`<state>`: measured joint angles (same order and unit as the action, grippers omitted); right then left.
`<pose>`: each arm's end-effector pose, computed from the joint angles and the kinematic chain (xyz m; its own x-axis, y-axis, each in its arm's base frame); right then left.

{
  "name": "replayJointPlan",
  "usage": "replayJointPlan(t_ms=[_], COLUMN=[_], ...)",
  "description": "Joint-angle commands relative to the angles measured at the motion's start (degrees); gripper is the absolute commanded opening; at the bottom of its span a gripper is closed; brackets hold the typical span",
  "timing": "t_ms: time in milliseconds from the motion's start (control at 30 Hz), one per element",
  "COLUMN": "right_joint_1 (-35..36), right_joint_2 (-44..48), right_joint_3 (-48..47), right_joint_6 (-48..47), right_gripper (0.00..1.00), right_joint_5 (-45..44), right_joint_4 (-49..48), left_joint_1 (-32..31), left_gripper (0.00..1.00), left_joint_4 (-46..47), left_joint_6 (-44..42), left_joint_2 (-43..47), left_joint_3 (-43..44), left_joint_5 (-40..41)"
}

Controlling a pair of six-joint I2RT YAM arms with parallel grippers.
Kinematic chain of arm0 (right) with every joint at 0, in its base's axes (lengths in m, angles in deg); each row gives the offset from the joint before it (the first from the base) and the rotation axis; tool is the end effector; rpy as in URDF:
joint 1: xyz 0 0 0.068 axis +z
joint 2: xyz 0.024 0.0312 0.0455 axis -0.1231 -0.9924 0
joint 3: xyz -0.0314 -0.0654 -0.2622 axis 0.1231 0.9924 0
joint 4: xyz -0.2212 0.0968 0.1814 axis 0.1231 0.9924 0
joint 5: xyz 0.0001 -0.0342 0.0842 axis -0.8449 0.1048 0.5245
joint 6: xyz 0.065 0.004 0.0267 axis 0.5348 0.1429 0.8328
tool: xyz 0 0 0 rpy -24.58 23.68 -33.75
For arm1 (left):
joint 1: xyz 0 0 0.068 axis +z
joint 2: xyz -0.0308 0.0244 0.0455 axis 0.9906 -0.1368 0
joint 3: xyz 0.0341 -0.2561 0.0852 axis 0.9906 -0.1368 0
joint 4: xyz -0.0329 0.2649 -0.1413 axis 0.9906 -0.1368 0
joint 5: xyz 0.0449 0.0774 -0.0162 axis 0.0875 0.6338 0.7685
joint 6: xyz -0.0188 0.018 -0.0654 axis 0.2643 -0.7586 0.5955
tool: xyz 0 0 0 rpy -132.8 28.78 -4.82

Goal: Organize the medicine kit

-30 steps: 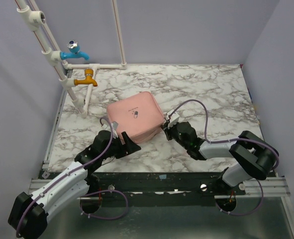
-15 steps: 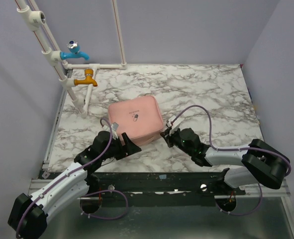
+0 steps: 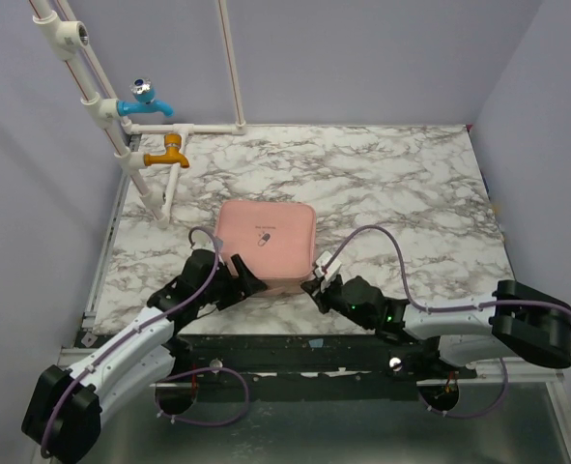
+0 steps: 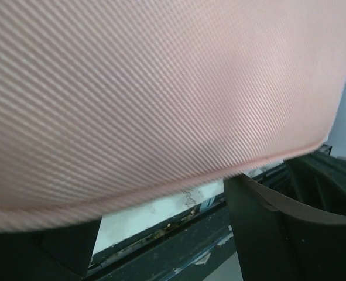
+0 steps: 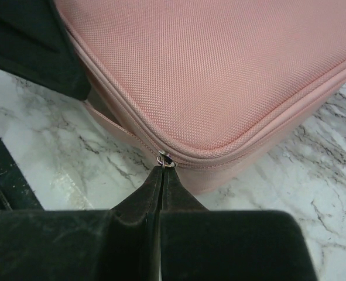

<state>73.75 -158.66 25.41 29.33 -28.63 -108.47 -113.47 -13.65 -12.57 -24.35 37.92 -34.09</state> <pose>0.1288 0.2574 0.1305 -0.1771 -0.2221 -0.9588 -0.7600 0.6498 -0.0101 0.1746 -0.1210 0.1335 -0.8430 -0.4506 -0.2936 -0.1125 0.6816 -0.7230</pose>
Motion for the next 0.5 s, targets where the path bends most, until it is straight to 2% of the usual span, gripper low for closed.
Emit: replayJointPlan(t_ms=[0,167,300,400,467], right_joint_1=[3.6,7.1,9.2,11.3,12.5], right_joint_2=[4.2,5.7,3.5,1.1,-0.2], right_joint_3=[2.7,4.0,3.4,2.7,2.2], right_joint_6=[3.2,5.4,5.8,5.7,5.5], right_gripper=[0.01,0.01,0.01,0.01,0.01], right_joint_5=[-7.3,-11.5,-13.7,-15.4,-16.5], right_joint_4=[-2.3,-3.9,-5.4,-7.0,-7.8], left_joint_1=[2.2,2.6,2.6,2.6,2.6], left_gripper=[0.80,0.83,0.83,0.79,0.72], left_joint_4=[-0.8,-2.6,-2.7,-1.7,-0.5], left_joint_6=[-2.1,0.7,2.8,3.4,3.5], left_joint_2=[-2.3,-0.4,0.7,-0.3,-1.6], left_joint_3=[1.2,0.5,0.8,0.8,0.7], left_joint_5=[0.8,5.0,6.2,6.4,6.0])
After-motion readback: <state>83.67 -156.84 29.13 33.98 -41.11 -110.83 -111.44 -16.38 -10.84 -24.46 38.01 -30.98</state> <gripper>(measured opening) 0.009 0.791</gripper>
